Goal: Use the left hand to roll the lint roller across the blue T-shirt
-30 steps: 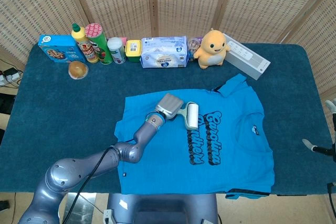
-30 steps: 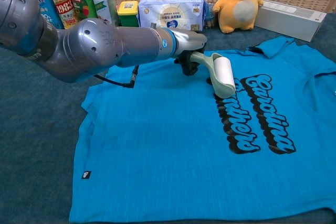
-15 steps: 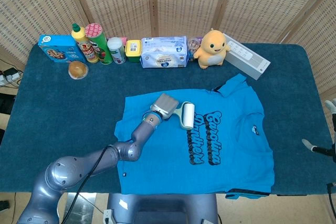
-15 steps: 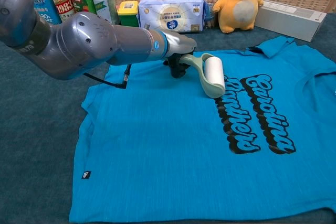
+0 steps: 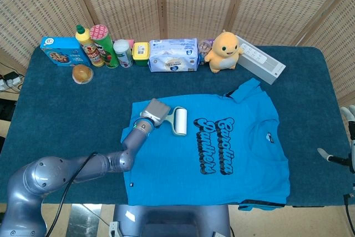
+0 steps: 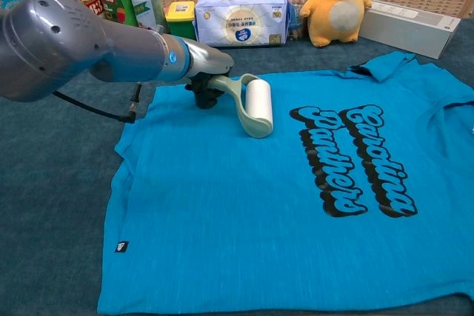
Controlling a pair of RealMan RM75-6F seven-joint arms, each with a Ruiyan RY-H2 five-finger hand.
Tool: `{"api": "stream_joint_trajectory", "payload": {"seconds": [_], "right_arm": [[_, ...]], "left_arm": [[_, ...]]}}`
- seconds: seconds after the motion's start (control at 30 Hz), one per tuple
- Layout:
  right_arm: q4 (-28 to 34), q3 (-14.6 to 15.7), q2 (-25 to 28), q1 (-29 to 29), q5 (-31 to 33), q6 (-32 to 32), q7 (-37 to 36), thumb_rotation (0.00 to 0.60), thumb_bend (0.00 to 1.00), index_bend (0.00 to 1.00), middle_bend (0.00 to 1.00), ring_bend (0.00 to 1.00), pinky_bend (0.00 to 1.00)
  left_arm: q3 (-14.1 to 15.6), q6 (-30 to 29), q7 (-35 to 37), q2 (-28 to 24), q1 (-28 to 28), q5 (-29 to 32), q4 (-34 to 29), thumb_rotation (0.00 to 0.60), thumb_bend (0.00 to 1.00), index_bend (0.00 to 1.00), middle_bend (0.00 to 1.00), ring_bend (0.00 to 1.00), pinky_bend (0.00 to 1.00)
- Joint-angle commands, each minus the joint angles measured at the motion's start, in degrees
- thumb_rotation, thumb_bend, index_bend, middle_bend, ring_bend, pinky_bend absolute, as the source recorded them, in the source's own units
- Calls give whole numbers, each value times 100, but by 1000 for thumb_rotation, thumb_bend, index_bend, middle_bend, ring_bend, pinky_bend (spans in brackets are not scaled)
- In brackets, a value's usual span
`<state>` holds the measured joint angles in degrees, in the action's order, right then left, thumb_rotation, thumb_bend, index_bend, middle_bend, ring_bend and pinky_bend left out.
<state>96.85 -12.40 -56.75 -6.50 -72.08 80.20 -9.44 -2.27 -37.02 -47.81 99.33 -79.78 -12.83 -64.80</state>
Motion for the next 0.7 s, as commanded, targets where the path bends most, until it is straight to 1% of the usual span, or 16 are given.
{"api": "stream_joint_trajectory", "payload": {"seconds": [0.03, 0.33, 0.6, 0.63, 0.7], "right_arm": [[7, 0, -3, -7, -3, -4, 20, 600, 0, 62, 0, 0, 0], [28, 28, -22, -10, -33, -2, 77, 600, 0, 61, 0, 0, 0], [51, 51, -46, -16, -56, 4, 154, 600, 0, 61, 0, 0, 0], [55, 54, -46, -17, -56, 2, 159, 600, 0, 62, 0, 0, 0], [62, 58, -46, -18, -63, 0, 164, 600, 0, 62, 0, 0, 0]], "left_arm": [[147, -163, -6, -220, 116, 56, -263, 600, 878, 941, 893, 786, 962], [437, -446, 135, -829, 423, -24, -949, 600, 876, 941, 893, 786, 954], [631, -627, 348, -1220, 753, -225, -1295, 600, 859, 941, 893, 786, 946], [631, -614, 413, -1271, 804, -289, -1326, 600, 843, 941, 892, 776, 938], [589, -527, 591, -1376, 899, -417, -1395, 600, 768, 916, 852, 711, 902]]}}
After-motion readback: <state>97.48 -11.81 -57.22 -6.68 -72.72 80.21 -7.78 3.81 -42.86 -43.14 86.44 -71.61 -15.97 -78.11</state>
